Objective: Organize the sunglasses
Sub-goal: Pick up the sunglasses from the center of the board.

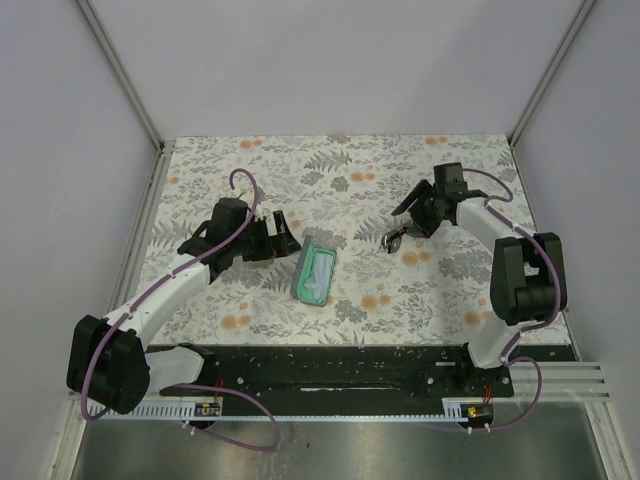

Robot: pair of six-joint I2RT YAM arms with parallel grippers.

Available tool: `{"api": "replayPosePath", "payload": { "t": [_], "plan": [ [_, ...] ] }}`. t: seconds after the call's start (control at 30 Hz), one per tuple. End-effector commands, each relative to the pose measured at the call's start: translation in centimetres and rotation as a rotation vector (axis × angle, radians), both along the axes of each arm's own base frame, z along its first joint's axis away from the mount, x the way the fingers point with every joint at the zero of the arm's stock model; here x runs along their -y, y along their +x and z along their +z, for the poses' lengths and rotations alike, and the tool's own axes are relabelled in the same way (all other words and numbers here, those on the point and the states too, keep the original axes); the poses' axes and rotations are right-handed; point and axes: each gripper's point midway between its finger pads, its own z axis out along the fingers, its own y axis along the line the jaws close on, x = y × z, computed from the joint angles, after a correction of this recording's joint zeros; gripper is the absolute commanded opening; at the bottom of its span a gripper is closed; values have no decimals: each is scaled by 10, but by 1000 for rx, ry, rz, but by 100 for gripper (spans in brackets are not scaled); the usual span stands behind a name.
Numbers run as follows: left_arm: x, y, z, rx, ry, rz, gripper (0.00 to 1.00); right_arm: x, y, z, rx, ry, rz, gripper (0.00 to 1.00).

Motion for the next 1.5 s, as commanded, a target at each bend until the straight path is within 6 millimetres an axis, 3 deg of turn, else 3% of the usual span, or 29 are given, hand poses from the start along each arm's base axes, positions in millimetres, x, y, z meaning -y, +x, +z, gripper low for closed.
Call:
{"api": "replayPosePath", "payload": {
  "t": [0.0,0.1,0.3,0.33,0.37,0.57,0.83,1.0,1.23,1.47],
  "plan": [
    [4,5,13,47,-23,-18,99,16,24,9,0,-98,-75,73],
    [4,5,12,49,-23,-20,99,25,22,-8,-110,-170,-127,72],
    [5,5,10,44,-24,-26,99,27,23,-26,-196,-255,-144,76],
    [5,5,11,47,-27,-25,99,27,24,-29,-204,-266,-141,92],
    [5,4,10,45,-27,-28,99,28,23,-31,-212,-277,-134,99],
    [6,5,9,46,-27,-31,99,34,29,-36,-225,-347,-115,97],
    [7,5,7,42,-30,-33,99,49,28,-53,-263,-443,-113,81],
    [6,5,7,42,-30,-33,99,44,28,-64,-272,-425,-89,70],
    [8,4,9,46,-34,-41,99,20,33,-53,-152,-313,13,30],
    [8,4,9,43,-34,-42,99,-8,18,-33,5,-134,116,29]
  ]
}}
